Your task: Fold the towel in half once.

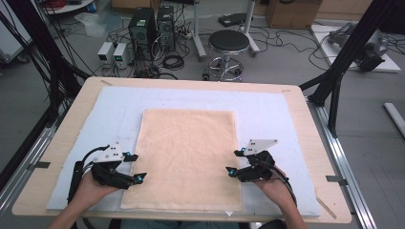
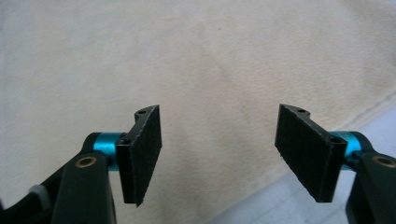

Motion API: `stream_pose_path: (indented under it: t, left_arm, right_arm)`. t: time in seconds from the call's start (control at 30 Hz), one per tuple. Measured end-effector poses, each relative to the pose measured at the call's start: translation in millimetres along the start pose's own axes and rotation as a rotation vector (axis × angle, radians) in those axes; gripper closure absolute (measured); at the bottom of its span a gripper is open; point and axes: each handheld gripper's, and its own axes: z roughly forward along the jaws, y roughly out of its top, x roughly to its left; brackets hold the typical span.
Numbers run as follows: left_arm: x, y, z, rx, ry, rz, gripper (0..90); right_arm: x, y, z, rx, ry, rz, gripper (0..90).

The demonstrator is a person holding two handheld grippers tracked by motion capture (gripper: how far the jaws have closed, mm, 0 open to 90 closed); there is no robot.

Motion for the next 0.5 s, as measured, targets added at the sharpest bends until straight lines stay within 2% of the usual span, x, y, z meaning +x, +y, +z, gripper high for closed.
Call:
stream_pose_path:
  t: [0.1, 0.17, 0.4, 0.5]
  left_arm:
    - [3.9, 4.9, 6.1, -0.012, 0.017, -0.017, 15.5]
    - [6.6, 7.6, 9.7, -0.002, 0.024, -0.028, 13.4]
    - [16.4, 10.9, 13.3, -0.035, 0.062, -0.047, 11.1]
    - [19.9, 13.1, 12.6, -0.044, 0.072, -0.054, 11.0]
  right_arm:
    - [-8.1, 4.1, 0.3, 0.000, -0.030, 0.006, 25.7]
    - [-13.3, 7.4, 1.1, -0.003, -0.060, 0.015, 21.8]
    - [-30.4, 18.8, 3.3, -0.032, -0.099, 0.035, 19.5]
    - [-35.3, 23.4, 5.9, -0.042, -0.099, 0.042, 19.2]
